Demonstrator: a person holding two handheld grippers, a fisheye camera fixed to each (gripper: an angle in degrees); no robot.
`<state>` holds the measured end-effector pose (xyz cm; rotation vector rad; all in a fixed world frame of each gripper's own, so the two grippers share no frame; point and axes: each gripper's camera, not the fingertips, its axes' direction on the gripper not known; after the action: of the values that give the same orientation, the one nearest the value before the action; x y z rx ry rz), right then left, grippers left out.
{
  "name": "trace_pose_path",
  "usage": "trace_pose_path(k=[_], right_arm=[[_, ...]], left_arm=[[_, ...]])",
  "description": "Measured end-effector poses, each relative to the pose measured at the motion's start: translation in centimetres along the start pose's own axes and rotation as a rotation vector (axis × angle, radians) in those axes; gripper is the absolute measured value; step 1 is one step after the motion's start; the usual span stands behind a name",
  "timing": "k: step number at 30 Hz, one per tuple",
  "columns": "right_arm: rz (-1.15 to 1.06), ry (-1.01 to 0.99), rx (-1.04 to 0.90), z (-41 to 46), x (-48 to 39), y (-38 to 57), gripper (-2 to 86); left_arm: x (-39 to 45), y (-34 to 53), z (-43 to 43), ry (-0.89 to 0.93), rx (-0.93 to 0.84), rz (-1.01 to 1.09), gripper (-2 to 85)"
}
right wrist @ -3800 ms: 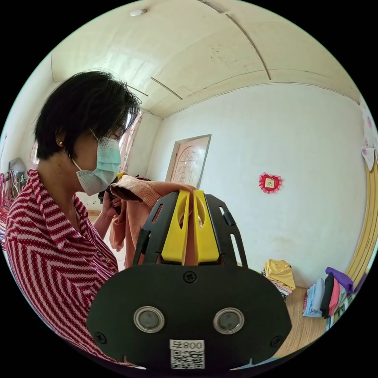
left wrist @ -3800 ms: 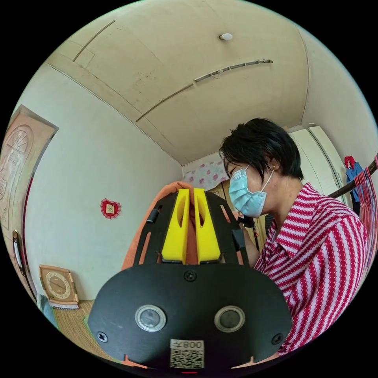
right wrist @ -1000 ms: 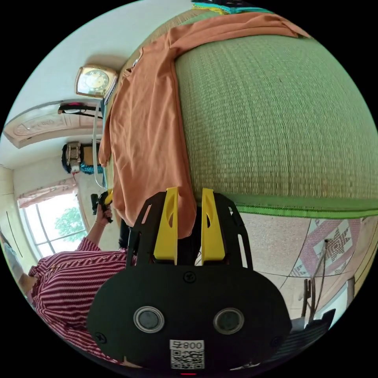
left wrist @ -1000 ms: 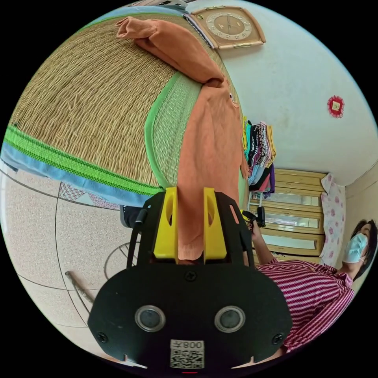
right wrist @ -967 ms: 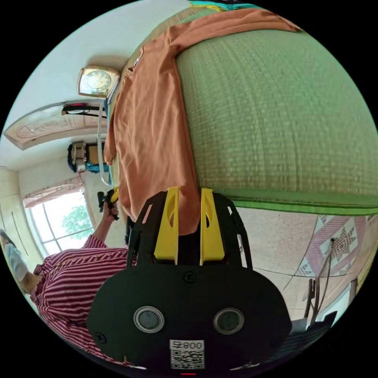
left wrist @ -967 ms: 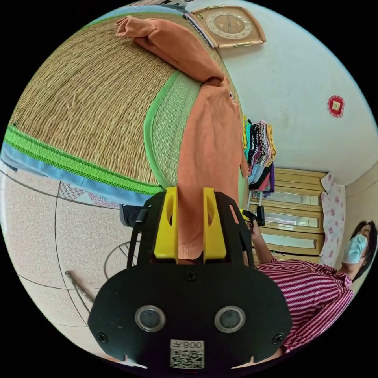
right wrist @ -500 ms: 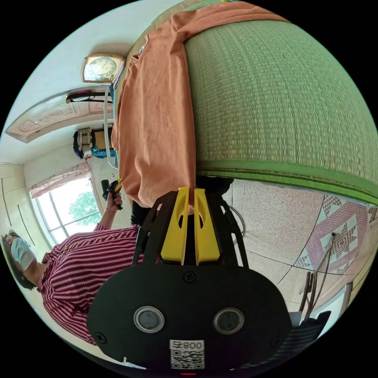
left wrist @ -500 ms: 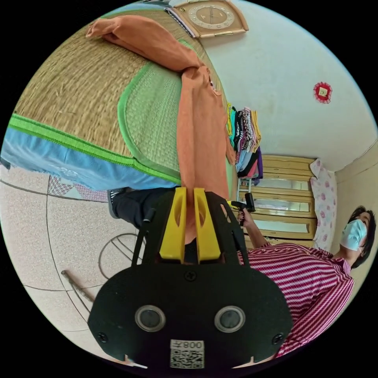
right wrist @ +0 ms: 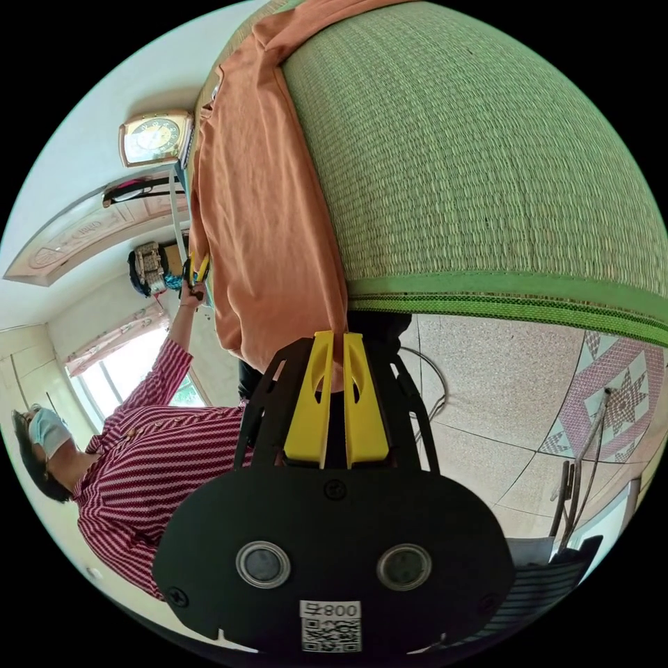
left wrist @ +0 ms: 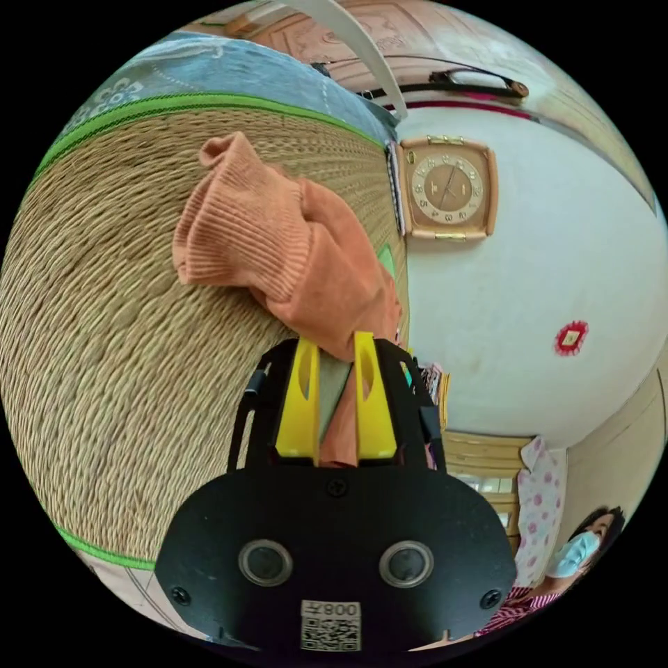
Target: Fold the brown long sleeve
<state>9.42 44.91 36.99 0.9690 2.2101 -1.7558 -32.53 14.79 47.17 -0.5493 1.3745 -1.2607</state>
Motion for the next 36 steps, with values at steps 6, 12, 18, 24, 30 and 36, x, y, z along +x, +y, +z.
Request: trace_pose_path(k=[6, 12, 18, 24, 30, 36], right_arm=[[0.011, -0.026, 0.008, -0.5, -0.7, 0.4, 2.3], [0.004, 0.008, 0.012, -0.4, -1.9, 0.6, 2.3], [0.039, -0.097, 0.074, -0.9, 0.5, 1.9, 2.1], [0.077, -0.085, 0.192, -2.9, 2.3, 5.3, 0.5], [-0.085, -0.059, 0.278, -2.3, -2.5, 4.9, 0.1], [-0.159, 0.148, 0.141, 5.1, -4.8, 0.9, 0.1]], left_arm=[[5.0, -4.1, -3.3, -0.04, 0.119, 0.141, 3.2], [6.8, -6.3, -5.2, -0.219, 0.103, 0.221, 3.1], [0.9, -0.8, -5.0, -0.124, 0.069, 0.162, 4.1], [-1.9, 8.3, -2.9, -0.035, -0.184, 0.242, 6.8], [-5.0, 18.0, -1.9, -0.154, -0.386, 0.278, 8.6], [-9.0, 22.2, 1.0, -0.144, -0.493, 0.193, 2.7]])
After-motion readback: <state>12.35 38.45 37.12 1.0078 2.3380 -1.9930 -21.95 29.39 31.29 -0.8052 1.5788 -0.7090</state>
